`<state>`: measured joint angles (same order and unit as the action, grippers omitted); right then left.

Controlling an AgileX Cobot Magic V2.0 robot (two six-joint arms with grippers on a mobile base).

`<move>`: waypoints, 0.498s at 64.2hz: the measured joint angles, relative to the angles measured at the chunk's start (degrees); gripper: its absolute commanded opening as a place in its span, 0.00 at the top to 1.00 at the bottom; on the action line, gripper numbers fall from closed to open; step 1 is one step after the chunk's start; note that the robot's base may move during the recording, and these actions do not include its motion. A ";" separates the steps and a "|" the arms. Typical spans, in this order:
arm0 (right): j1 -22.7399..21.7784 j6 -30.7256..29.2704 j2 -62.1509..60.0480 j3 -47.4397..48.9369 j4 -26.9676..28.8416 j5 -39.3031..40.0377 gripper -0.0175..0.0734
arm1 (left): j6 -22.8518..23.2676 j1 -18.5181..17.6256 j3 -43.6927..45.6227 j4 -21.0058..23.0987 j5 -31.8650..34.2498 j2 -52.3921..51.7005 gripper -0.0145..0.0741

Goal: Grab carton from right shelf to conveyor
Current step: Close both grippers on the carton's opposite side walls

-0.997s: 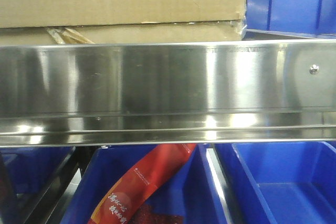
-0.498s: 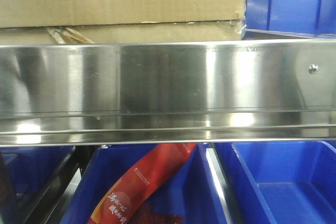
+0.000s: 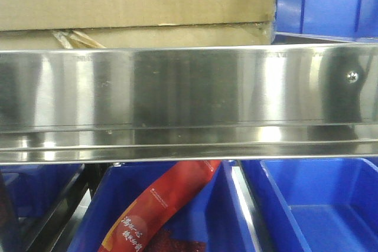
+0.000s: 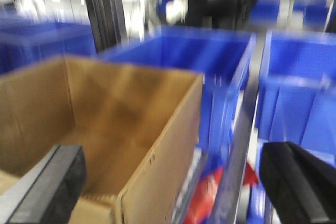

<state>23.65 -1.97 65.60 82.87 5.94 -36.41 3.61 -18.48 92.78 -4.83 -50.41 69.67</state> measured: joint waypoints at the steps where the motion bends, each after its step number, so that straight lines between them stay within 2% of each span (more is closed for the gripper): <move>1: 0.00 0.00 1.40 2.08 0.00 -1.77 0.18 | 0.99 0.12 1.88 -0.89 -1.72 1.40 0.30; 9: 0.00 0.70 10.17 15.18 0.00 -12.53 0.18 | 7.16 0.48 12.71 -7.22 -12.08 9.34 0.30; 16: 0.00 2.63 17.43 25.56 0.00 -21.12 0.18 | 10.21 0.48 18.82 -11.00 -17.95 14.62 0.30; 24: 0.00 3.79 26.17 36.63 0.00 -29.64 0.18 | 12.79 1.09 22.33 -14.34 -19.15 18.32 0.30; 32: 0.00 4.51 32.49 43.39 0.00 -33.37 0.18 | 13.55 3.12 22.83 -14.00 -19.65 20.55 0.30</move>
<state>23.65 2.55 98.09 126.26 5.94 -69.79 17.15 -15.36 115.61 -18.82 -70.06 90.22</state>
